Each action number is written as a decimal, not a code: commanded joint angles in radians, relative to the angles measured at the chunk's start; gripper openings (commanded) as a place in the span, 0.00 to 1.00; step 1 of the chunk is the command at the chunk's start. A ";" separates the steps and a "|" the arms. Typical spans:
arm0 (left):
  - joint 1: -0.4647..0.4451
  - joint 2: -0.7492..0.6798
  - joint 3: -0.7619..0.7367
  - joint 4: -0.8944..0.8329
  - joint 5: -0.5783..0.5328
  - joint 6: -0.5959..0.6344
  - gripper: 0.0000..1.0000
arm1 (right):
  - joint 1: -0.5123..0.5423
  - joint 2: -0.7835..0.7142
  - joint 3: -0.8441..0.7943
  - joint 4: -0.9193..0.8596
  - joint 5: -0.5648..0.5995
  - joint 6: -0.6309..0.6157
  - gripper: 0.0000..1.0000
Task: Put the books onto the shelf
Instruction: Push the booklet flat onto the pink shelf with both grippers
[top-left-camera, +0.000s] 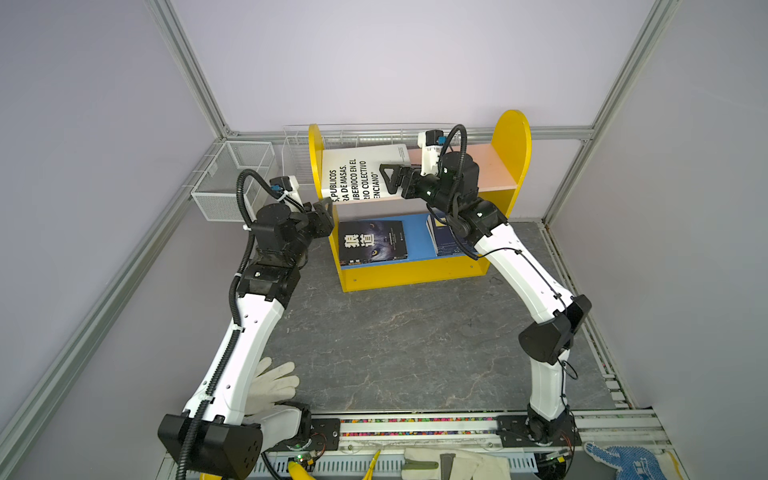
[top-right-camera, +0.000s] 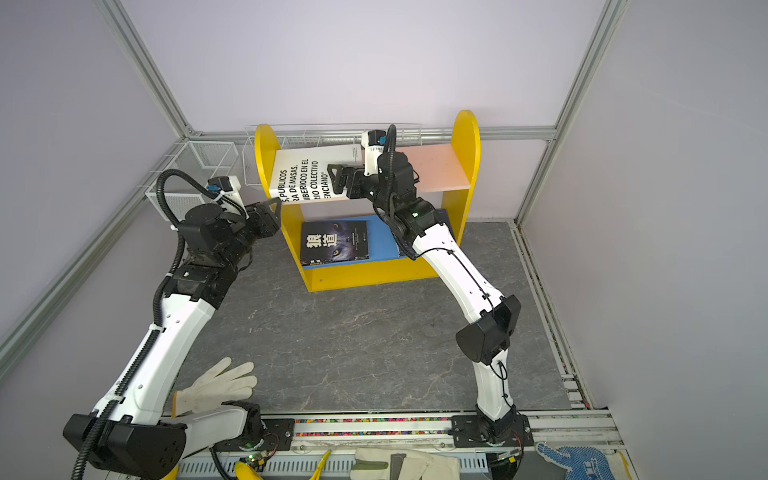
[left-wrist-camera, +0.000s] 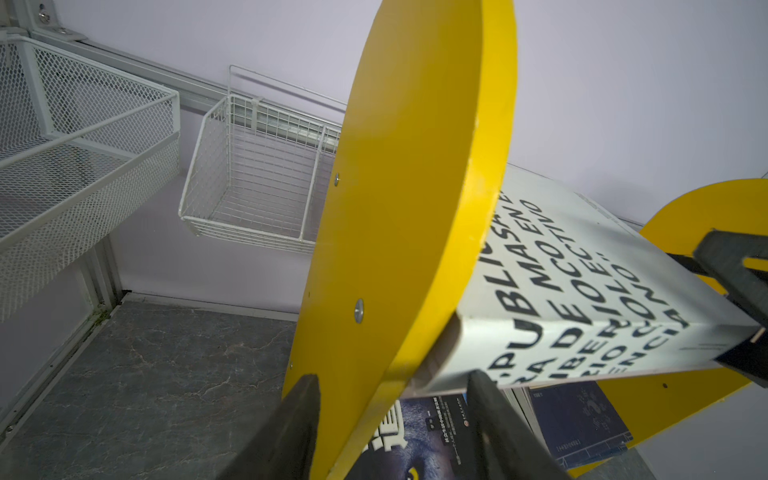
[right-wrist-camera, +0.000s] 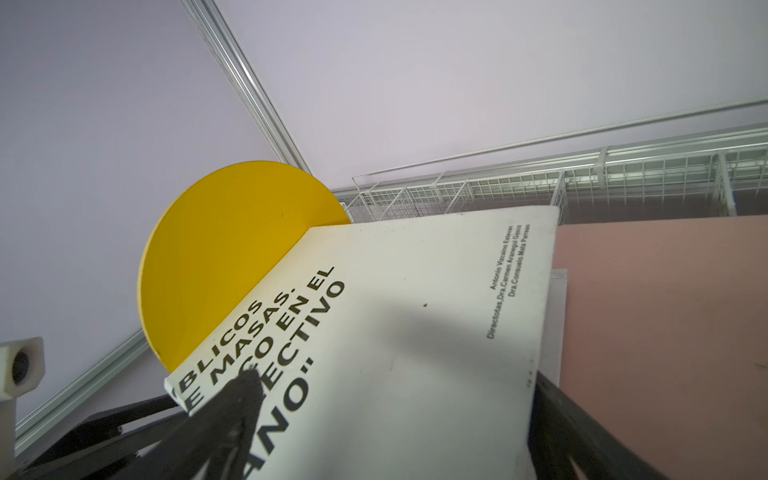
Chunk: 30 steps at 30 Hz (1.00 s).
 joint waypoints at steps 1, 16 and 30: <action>0.015 0.008 -0.009 0.035 -0.001 -0.011 0.56 | 0.006 0.049 0.001 -0.025 -0.051 0.026 0.99; 0.038 -0.011 -0.027 0.041 0.023 -0.033 0.56 | 0.007 0.014 -0.049 -0.016 -0.011 0.031 0.99; 0.038 -0.106 -0.061 0.012 0.024 -0.043 0.62 | -0.006 -0.054 -0.048 -0.082 0.181 -0.088 0.88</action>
